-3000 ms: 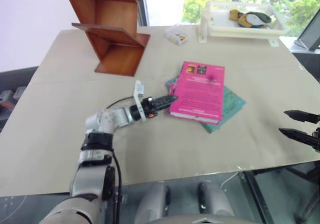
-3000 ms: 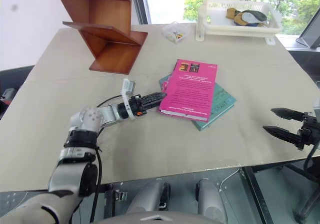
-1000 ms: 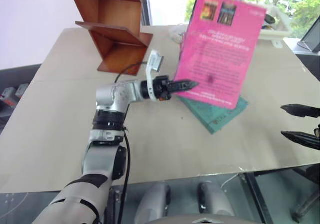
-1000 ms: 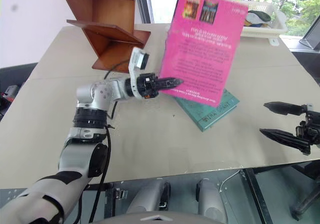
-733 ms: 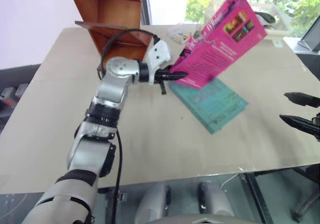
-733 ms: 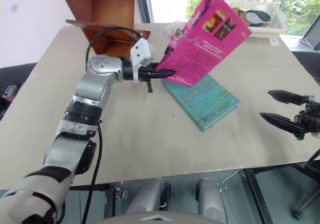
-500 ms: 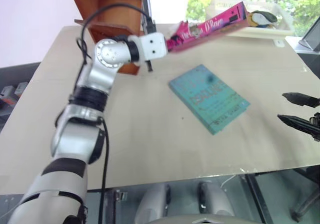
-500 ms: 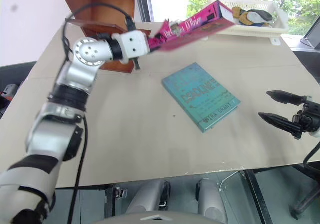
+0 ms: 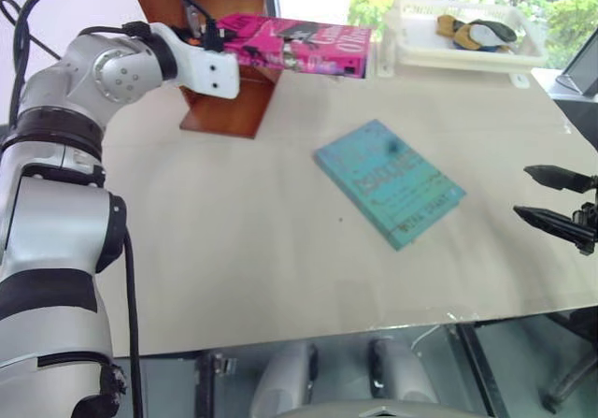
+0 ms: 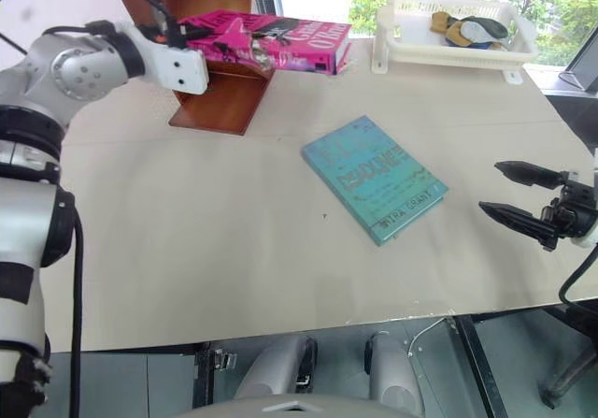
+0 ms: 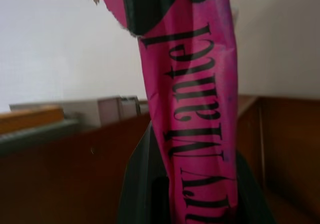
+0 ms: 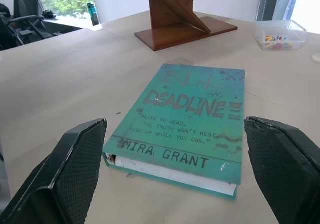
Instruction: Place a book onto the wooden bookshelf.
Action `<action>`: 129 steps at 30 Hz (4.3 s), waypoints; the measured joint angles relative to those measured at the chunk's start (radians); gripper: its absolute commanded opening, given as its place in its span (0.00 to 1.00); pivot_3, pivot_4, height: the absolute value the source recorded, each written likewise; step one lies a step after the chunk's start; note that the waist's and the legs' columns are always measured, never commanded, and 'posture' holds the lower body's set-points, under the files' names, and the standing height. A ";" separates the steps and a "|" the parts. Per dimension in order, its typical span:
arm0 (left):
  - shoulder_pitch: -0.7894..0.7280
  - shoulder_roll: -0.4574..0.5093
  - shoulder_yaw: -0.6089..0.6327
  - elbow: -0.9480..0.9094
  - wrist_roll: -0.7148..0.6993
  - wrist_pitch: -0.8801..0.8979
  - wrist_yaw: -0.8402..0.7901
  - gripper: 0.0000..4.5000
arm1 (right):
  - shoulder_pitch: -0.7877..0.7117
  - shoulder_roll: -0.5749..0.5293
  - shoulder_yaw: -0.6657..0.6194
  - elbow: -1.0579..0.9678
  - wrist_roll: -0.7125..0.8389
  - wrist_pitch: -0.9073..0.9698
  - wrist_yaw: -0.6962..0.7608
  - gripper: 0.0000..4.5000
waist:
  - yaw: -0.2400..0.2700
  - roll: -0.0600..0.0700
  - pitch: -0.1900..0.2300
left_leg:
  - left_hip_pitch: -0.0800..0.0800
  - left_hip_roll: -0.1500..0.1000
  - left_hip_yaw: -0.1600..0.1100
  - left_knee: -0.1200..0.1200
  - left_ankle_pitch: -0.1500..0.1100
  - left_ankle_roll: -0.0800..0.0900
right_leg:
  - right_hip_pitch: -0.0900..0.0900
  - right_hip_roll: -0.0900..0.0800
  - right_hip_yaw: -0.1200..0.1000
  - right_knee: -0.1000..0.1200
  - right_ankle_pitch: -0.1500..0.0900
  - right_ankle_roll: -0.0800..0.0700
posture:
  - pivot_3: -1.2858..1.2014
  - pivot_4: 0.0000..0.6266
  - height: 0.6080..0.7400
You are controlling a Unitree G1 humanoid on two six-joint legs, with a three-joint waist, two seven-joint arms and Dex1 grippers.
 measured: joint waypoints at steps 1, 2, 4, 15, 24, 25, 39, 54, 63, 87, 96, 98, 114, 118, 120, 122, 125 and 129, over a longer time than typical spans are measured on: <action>-0.010 0.004 -0.005 0.004 0.007 0.002 0.009 0.03 | 0.000 0.002 0.000 0.000 0.000 -0.002 0.000 1.00 | 0.001 -0.001 0.000 | 0.000 0.000 0.000 0.000 0.000 0.000 | 0.000 0.000 0.000 0.000 0.000 0.000 | 0.52 0.24 1.00; -0.017 0.007 -0.006 0.005 0.015 0.004 0.019 0.03 | 0.000 0.004 0.001 0.000 -0.001 -0.004 -0.001 1.00 | 0.001 -0.001 0.001 | 0.000 0.000 0.000 0.000 0.000 0.000 | 0.000 0.000 0.000 0.000 0.000 0.000 | 0.52 0.24 1.00; -0.027 0.011 -0.012 0.008 0.027 0.011 0.038 0.03 | 0.000 0.005 0.001 0.000 -0.003 -0.011 -0.002 1.00 | 0.000 -0.001 0.001 | 0.000 -0.001 0.000 0.000 0.000 0.000 | 0.000 -0.001 0.000 0.000 0.000 0.001 | 0.52 0.24 1.00; -0.039 0.052 -0.010 0.074 0.057 0.090 0.076 0.03 | 0.000 0.006 0.003 0.004 -0.009 -0.017 -0.003 1.00 | -0.010 -0.002 0.001 | 0.000 0.000 0.000 0.001 0.000 0.000 | 0.000 0.000 0.000 0.002 -0.001 0.001 | 0.52 0.24 1.00; 0.087 -0.137 0.198 -0.025 -0.374 -0.005 -0.290 0.03 | -0.010 0.006 0.008 0.010 -0.018 -0.019 -0.003 1.00 | 0.000 -0.003 0.002 | 0.000 -0.001 -0.001 0.003 0.000 -0.001 | 0.000 -0.002 0.000 0.003 -0.001 0.001 | 0.52 0.24 1.00; 0.129 -0.175 0.239 -0.085 -0.476 0.028 -0.373 0.03 | -0.010 0.006 0.008 0.009 -0.018 -0.019 -0.002 1.00 | -0.002 -0.003 0.002 | 0.000 0.000 0.000 0.003 0.000 -0.001 | 0.000 -0.002 0.000 0.003 -0.001 0.001 | 0.52 0.24 1.00; 0.750 -0.512 0.393 -1.124 -1.272 1.208 -0.349 0.03 | -0.022 0.006 0.011 0.019 -0.020 -0.018 -0.001 1.00 | -0.018 0.001 -0.001 | 0.003 0.002 -0.001 0.006 0.000 0.000 | 0.002 -0.001 0.003 0.006 0.000 0.001 | 0.52 0.24 1.00; 1.006 -0.846 0.756 -1.171 -2.141 2.015 0.515 0.03 | -0.011 0.005 0.009 0.020 -0.020 -0.016 0.001 1.00 | -0.002 0.007 -0.005 | 0.004 0.002 0.000 0.006 0.000 -0.001 | 0.002 -0.001 0.004 0.006 0.000 0.001 | 0.52 0.24 1.00; 1.038 -0.845 0.670 -1.175 -2.405 2.024 0.662 0.53 | 0.009 0.006 0.009 0.009 -0.017 -0.014 -0.003 1.00 | 0.001 0.008 -0.006 | 0.004 0.001 0.001 0.006 0.003 -0.005 | 0.002 -0.001 0.005 0.005 0.000 0.000 | 0.52 0.24 1.00; 1.066 -0.500 0.451 -1.115 -2.651 2.152 0.344 0.94 | 0.022 0.006 0.009 -0.002 -0.016 -0.016 -0.007 1.00 | 0.000 0.010 -0.008 | 0.005 0.001 0.001 0.005 0.003 -0.005 | 0.002 -0.001 0.006 0.004 0.000 0.000 | 0.52 0.24 1.00; 1.104 -0.474 0.395 -1.126 -2.651 2.188 0.252 0.94 | 0.033 0.006 0.006 -0.003 -0.016 -0.016 -0.008 1.00 | -0.001 0.010 -0.008 | 0.005 0.001 0.002 0.003 0.003 -0.005 | 0.002 -0.001 0.006 0.004 -0.003 -0.004 | 0.52 0.24 1.00; 1.102 -0.507 0.396 -1.104 -2.651 2.172 0.268 0.94 | 0.039 0.006 0.005 -0.003 -0.017 -0.016 -0.008 1.00 | 0.002 0.010 -0.008 | 0.005 0.001 0.002 0.004 0.002 -0.004 | 0.002 -0.002 0.006 0.004 -0.003 -0.004 | 0.52 0.24 1.00; 1.009 -0.608 0.406 -0.985 -2.651 2.123 0.405 0.97 | 0.086 0.006 -0.005 -0.042 -0.017 -0.017 -0.029 1.00 | 0.001 0.010 -0.008 | 0.005 0.000 0.001 0.003 0.002 -0.004 | 0.002 -0.002 0.006 0.003 -0.003 -0.004 | 0.52 0.24 1.00; 0.976 -0.610 0.403 -0.959 -2.651 2.133 0.407 0.97 | 0.108 0.006 -0.026 -0.060 -0.015 -0.017 -0.044 1.00 | 0.001 0.010 -0.008 | 0.005 0.000 0.002 0.003 0.002 -0.004 | 0.002 -0.002 0.006 0.003 -0.003 -0.004 | 0.52 0.24 1.00; 0.968 -0.611 0.404 -0.937 -2.651 2.134 0.418 0.97 | 0.111 0.006 -0.034 -0.063 -0.014 -0.017 -0.046 1.00 | 0.001 0.010 -0.008 | 0.005 0.000 0.001 0.003 0.002 -0.004 | 0.002 -0.002 0.006 0.003 -0.003 -0.004 | 0.52 0.24 1.00; 0.967 -0.610 0.401 -0.914 -2.651 2.135 0.429 0.97 | 0.119 0.006 -0.040 -0.072 -0.012 -0.017 -0.051 1.00 | 0.000 0.010 -0.008 | 0.005 0.000 0.001 0.003 0.002 -0.004 | 0.002 -0.001 0.006 0.003 -0.003 -0.004 | 0.52 0.24 1.00; 0.955 -0.599 0.389 -0.905 -2.649 2.140 0.443 0.97 | 0.125 0.006 -0.042 -0.082 -0.007 -0.016 -0.059 1.00 | 0.000 0.010 -0.008 | 0.005 0.000 0.001 0.003 0.002 -0.004 | 0.002 -0.001 0.006 0.003 -0.003 -0.004 | 0.52 0.24 1.00; 0.920 -0.580 0.380 -0.904 -2.570 2.144 0.439 0.97 | 0.130 0.006 -0.042 -0.092 0.000 -0.016 -0.067 1.00 | 0.000 0.010 -0.008 | 0.005 0.000 0.001 0.003 0.002 -0.004 | 0.002 -0.001 0.006 0.003 -0.003 -0.004 | 0.52 0.24 1.00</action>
